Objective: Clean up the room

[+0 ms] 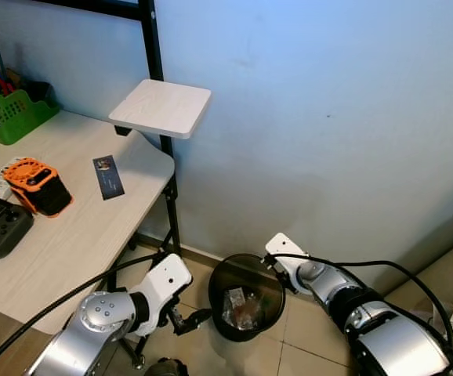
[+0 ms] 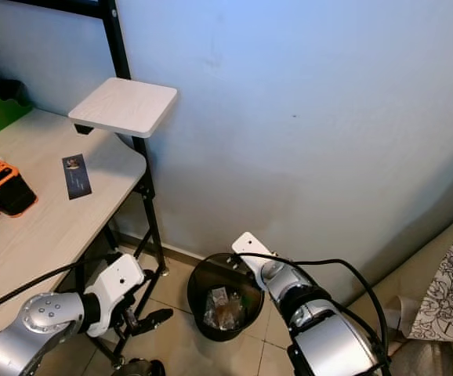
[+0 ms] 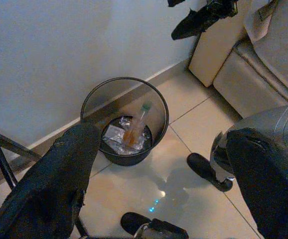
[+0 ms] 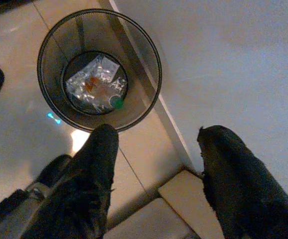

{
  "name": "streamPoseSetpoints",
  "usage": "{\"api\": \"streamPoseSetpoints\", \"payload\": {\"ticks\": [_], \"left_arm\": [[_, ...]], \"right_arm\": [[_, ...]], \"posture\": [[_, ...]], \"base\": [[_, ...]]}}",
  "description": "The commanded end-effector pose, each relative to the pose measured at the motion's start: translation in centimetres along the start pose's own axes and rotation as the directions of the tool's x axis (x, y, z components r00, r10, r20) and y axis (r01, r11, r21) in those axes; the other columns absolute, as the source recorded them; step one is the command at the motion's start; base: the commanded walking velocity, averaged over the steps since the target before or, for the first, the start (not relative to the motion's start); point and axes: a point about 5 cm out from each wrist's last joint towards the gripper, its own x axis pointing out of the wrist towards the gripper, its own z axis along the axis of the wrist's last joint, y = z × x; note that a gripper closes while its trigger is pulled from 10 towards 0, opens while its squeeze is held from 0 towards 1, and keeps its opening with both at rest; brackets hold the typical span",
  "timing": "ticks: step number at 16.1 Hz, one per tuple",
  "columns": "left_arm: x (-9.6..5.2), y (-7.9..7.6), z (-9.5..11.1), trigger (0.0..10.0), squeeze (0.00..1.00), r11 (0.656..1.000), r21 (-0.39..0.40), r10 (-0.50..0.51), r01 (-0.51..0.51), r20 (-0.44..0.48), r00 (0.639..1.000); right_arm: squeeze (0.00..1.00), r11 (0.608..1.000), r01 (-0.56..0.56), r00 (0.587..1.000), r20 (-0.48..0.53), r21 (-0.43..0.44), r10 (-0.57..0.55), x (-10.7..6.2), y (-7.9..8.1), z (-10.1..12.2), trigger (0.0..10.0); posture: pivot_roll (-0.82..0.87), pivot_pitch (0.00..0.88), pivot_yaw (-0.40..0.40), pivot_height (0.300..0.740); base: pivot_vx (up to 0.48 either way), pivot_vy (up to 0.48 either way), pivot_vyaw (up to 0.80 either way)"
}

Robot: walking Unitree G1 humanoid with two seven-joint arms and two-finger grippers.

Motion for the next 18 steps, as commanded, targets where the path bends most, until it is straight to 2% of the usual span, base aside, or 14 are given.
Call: {"api": "streamPoseSetpoints", "payload": {"ticks": [1, 2, 4, 5, 6, 7, 9, 10, 11, 12, 14, 17, 18], "left_arm": [[0.1, 0.2, 0.1, 10.0, 0.00, 1.000, 0.021, 0.003, -0.002, -0.010, 1.000], [0.1, 0.3, 0.1, 10.0, 0.00, 1.000, 0.023, 0.006, -0.006, -0.009, 1.000], [0.1, 0.6, 0.5, 10.0, 0.00, 0.998, -0.006, 0.061, -0.061, 0.027, 0.998], [0.1, 0.8, 0.8, 10.0, 0.00, 0.994, -0.044, 0.100, -0.097, 0.057, 0.993], [0.3, 1.1, 1.3, 10.0, 0.00, 0.981, -0.112, 0.170, -0.158, 0.100, 0.980], [0.5, 1.0, 1.6, 10.0, 0.00, 0.969, -0.142, 0.222, -0.203, 0.127, 0.967], [0.9, 1.3, 1.8, 10.0, 0.00, 0.936, -0.174, 0.330, -0.306, 0.139, 0.934], [1.1, 1.2, 2.0, 10.0, 0.00, 0.900, -0.248, 0.398, -0.358, 0.130, 0.908], [1.1, 0.9, 2.6, 10.0, 0.00, 0.884, -0.270, 0.428, -0.381, 0.144, 0.892], [1.1, 0.8, 2.8, 10.0, 0.00, 0.883, -0.268, 0.434, -0.386, 0.153, 0.888], [0.3, 0.9, 2.8, 10.0, 0.00, 0.835, -0.306, 0.520, -0.457, 0.165, 0.838], [-0.9, 0.7, 1.8, 10.0, 0.00, 0.798, -0.334, 0.566, -0.501, 0.131, 0.814], [-1.5, 0.7, 1.4, 10.0, 0.00, 0.768, -0.353, 0.601, -0.534, 0.110, 0.792]], "right_arm": [[1.00, 0.999, -0.015, 1.000, 0.012, 0.030, 0.014, 0.1, 0.2, 0.0, 10.0], [1.00, 0.999, -0.023, 1.000, 0.022, 0.045, 0.022, 0.1, 0.3, 0.1, 10.0], [1.00, 0.989, -0.073, 0.993, 0.103, 0.129, 0.060, -0.1, 0.1, 0.2, 10.0], [1.00, 0.983, -0.070, 0.989, 0.140, 0.170, 0.046, -0.3, -0.6, 0.0, 10.0], [1.00, 0.970, -0.070, 0.969, 0.245, 0.232, 0.011, -1.0, -1.7, -0.3, 10.0], [1.00, 0.949, -0.050, 0.942, 0.330, 0.310, -0.058, -2.3, -2.4, -1.1, 10.0], [1.00, 0.905, -0.017, 0.888, 0.422, 0.425, -0.181, -5.1, -2.8, -2.2, 10.0], [1.00, 0.863, -0.019, 0.836, 0.482, 0.505, -0.263, -7.5, -2.4, -2.8, 10.0], [1.00, 0.822, 0.007, 0.804, 0.486, 0.570, -0.344, -9.2, -2.2, -3.5, 10.0], [1.00, 0.805, 0.023, 0.796, 0.477, 0.593, -0.374, -9.6, -2.1, -3.8, 10.0], [1.00, 0.777, 0.049, 0.787, 0.455, 0.627, -0.416, -10.0, -0.8, -3.8, 10.0], [1.00, 0.742, 0.033, 0.783, 0.444, 0.670, -0.436, -11.0, -0.4, -3.0, 10.0], [1.00, 0.722, 0.028, 0.785, 0.432, 0.692, -0.444, -11.4, -0.6, -3.0, 10.0]], "posture": [[-0.04, 0.095, -0.034, 0.740], [-0.04, 0.094, -0.035, 0.740], [-0.04, 0.084, -0.039, 0.740], [-0.04, 0.075, -0.036, 0.740], [-0.05, 0.069, -0.026, 0.740], [-0.06, 0.062, -0.009, 0.740], [-0.09, 0.055, 0.015, 0.740], [-0.09, 0.053, 0.017, 0.740], [-0.08, 0.051, 0.013, 0.740], [-0.08, 0.051, 0.013, 0.740], [-0.07, 0.054, 0.007, 0.740], [-0.05, 0.049, -0.008, 0.740], [-0.03, 0.043, -0.009, 0.740]], "base": [[0.000, 0.000, 0.00], [0.000, 0.000, 0.00], [0.000, 0.000, 0.00], [0.000, 0.000, 0.00], [0.000, 0.000, 0.00], [0.000, 0.000, 0.00], [0.000, 0.000, -0.39], [0.000, 0.000, -0.78], [0.000, 0.000, -0.78], [0.000, 0.000, -0.78], [0.000, 0.000, 0.00], [0.000, 0.000, -0.26], [0.000, 0.000, -0.79]]}}
